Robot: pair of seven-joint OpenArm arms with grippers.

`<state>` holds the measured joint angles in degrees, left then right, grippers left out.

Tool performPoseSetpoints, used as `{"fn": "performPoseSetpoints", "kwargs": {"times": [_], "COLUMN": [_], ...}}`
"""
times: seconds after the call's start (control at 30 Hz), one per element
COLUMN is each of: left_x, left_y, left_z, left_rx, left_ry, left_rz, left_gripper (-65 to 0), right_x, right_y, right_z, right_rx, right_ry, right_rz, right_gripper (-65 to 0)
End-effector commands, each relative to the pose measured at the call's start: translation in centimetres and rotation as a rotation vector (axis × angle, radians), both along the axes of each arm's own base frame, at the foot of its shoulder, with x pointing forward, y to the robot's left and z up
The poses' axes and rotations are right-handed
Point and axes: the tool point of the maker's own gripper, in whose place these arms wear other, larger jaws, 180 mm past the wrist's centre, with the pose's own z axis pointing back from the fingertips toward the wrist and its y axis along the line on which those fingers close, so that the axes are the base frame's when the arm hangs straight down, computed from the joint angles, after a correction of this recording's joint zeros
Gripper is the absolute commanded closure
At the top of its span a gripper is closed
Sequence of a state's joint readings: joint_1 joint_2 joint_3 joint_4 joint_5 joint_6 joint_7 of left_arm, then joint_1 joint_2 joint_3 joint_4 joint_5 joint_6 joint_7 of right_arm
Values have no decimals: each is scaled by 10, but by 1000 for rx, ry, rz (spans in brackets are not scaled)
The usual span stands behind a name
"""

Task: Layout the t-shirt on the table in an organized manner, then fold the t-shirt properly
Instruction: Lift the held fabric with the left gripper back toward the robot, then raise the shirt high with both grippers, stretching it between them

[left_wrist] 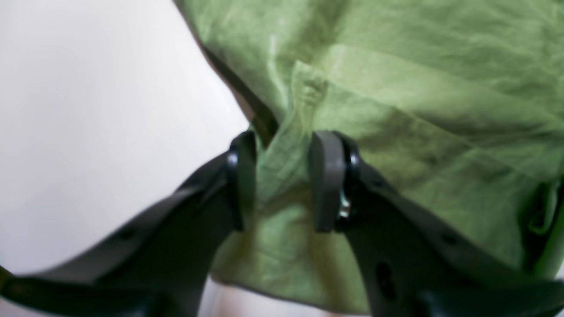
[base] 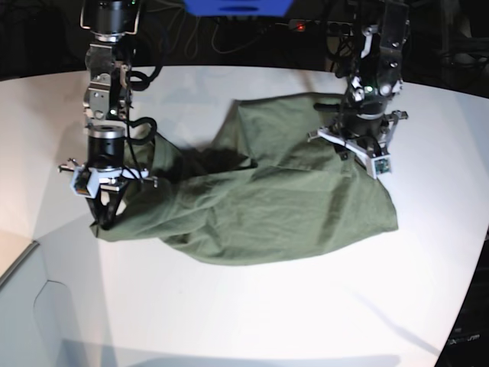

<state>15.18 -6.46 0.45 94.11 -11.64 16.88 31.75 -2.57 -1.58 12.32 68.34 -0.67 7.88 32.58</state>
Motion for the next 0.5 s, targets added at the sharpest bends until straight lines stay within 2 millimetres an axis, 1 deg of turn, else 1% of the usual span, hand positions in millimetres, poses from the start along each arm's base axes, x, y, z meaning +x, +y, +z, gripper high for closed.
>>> {"fn": "performPoseSetpoints", "kwargs": {"times": [0.0, 0.03, 0.07, 0.1, 0.13, 0.17, 0.23, 0.33, 0.4, 0.47], "left_x": [10, 10, 10, 10, 9, 9, 11, 12, 15, 14], "left_y": [-1, -1, -1, -1, -1, -1, -2, -4, -6, -7], "left_z": [10, 10, 11, 11, 12, 13, 21, 33, 45, 50], "left_rx": [5, 5, 5, 5, 5, 5, 1, -3, -8, -10], "left_ry": [-45, -46, -47, -51, -52, -53, -74, -104, -136, -148], "left_rz": [-3, -6, -7, -6, -6, -3, -5, -8, -12, -14], "left_gripper": [-197, -177, -139, -95, -36, 0, -9, 0, 0, 0], "right_x": [5, 5, 5, 5, 8, 9, 10, 11, 12, 12], "right_y": [-2, -2, -2, -2, -2, -2, -2, -2, -2, -2], "right_z": [19, 19, 19, 19, 22, 23, 23, 24, 25, 24], "right_rx": [-6, -6, -6, -6, -6, -6, -5, -5, -5, -5], "right_ry": [-71, -71, -71, -71, -77, -80, -82, -85, -87, -82], "right_rz": [-1, -1, -1, -1, -1, -1, -1, -1, -1, -1], "right_gripper": [0, 0, 0, 0, 0, 0, 0, 0, 0, 0]}}
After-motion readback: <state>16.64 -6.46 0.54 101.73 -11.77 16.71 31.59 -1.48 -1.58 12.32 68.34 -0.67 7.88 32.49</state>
